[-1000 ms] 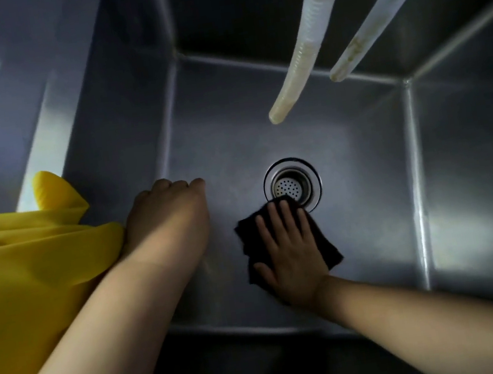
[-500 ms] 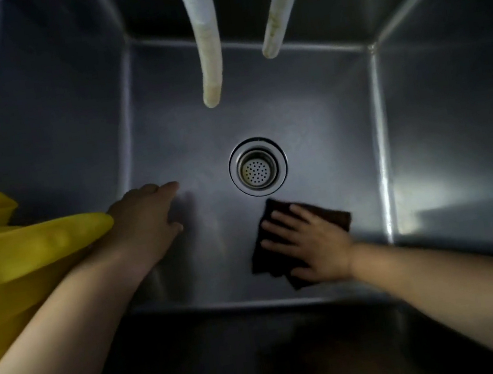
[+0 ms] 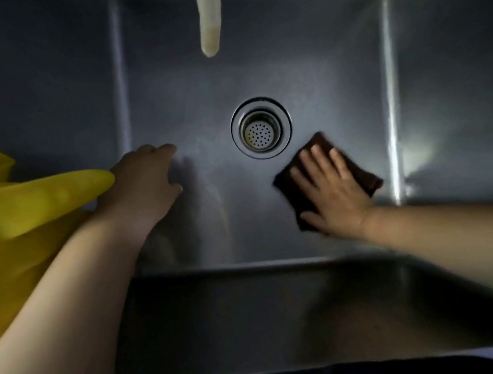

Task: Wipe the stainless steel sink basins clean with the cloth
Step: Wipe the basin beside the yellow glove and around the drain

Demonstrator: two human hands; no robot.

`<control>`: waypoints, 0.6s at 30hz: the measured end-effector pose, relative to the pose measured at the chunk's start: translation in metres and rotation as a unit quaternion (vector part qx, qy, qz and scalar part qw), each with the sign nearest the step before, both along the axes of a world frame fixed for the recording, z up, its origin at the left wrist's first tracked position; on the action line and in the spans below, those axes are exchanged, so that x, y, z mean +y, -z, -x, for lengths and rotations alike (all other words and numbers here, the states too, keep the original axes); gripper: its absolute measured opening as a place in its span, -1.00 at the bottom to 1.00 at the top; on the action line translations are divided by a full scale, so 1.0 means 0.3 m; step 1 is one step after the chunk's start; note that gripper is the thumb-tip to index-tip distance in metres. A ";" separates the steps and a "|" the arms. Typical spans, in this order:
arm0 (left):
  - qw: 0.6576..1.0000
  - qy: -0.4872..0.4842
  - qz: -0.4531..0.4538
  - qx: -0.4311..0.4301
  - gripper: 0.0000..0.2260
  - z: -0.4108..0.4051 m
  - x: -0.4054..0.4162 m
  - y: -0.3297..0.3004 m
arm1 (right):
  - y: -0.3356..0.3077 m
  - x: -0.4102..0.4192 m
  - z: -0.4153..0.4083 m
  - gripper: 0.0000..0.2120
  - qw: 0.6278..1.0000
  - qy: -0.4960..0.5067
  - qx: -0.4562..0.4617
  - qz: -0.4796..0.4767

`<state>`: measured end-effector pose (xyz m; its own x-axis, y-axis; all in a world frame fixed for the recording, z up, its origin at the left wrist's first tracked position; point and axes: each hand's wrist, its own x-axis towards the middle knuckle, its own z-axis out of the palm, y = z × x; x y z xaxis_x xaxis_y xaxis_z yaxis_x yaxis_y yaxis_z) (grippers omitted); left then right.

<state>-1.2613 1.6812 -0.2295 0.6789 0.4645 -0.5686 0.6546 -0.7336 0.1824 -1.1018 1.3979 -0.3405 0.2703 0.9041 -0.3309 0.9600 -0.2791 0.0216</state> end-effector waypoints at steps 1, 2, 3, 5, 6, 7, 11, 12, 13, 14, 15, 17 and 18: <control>1.000 0.001 -0.006 -0.002 -0.44 0.001 0.002 0.000 | 0.001 0.007 0.065 -0.20 0.998 -0.058 0.028 -0.009; 1.000 0.003 -0.011 0.001 -0.46 0.003 0.003 0.001 | 0.003 0.025 0.123 -0.25 0.992 -0.112 0.060 -0.020; 1.000 0.007 -0.016 0.005 -0.48 0.004 0.004 0.003 | 0.009 0.056 0.174 -0.31 0.982 -0.161 0.090 -0.032; 1.000 0.013 -0.021 0.008 -0.52 0.004 0.006 0.010 | 0.020 0.149 0.250 -0.41 0.959 -0.247 0.134 -0.051; 1.000 0.015 -0.024 0.006 -0.53 0.004 0.008 0.014 | 0.029 0.202 0.278 -0.44 0.948 -0.277 0.146 -0.056; 0.999 0.016 -0.028 0.001 -0.54 0.003 0.010 0.017 | 0.040 0.251 0.304 -0.45 0.940 -0.298 0.154 -0.063; 0.999 0.015 -0.040 0.008 -0.57 0.005 0.018 0.029 | 0.057 0.400 0.390 -0.56 0.903 -0.339 0.234 -0.117; 0.999 0.017 -0.042 0.012 -0.56 0.008 0.020 0.032 | 0.051 0.419 0.400 -0.64 0.892 -0.347 0.258 -0.128; 0.999 0.019 -0.042 0.015 -0.55 0.010 0.020 0.034 | 0.033 0.428 0.401 -0.70 0.886 -0.347 0.280 -0.129; 0.999 0.020 -0.040 0.018 -0.54 0.013 0.020 0.036 | 0.016 0.428 0.398 -0.74 0.883 -0.332 0.307 -0.129; 0.999 0.020 -0.039 0.019 -0.53 0.015 0.020 0.037 | -0.010 0.420 0.393 -0.77 0.881 -0.304 0.340 -0.129; 0.999 0.020 -0.038 0.020 -0.53 0.016 0.017 0.038 | -0.062 0.391 0.392 -0.77 0.877 -0.202 0.421 -0.117; 0.999 0.020 -0.038 0.019 -0.54 0.015 0.015 0.037 | -0.096 0.369 0.391 -0.73 0.873 -0.137 0.459 -0.085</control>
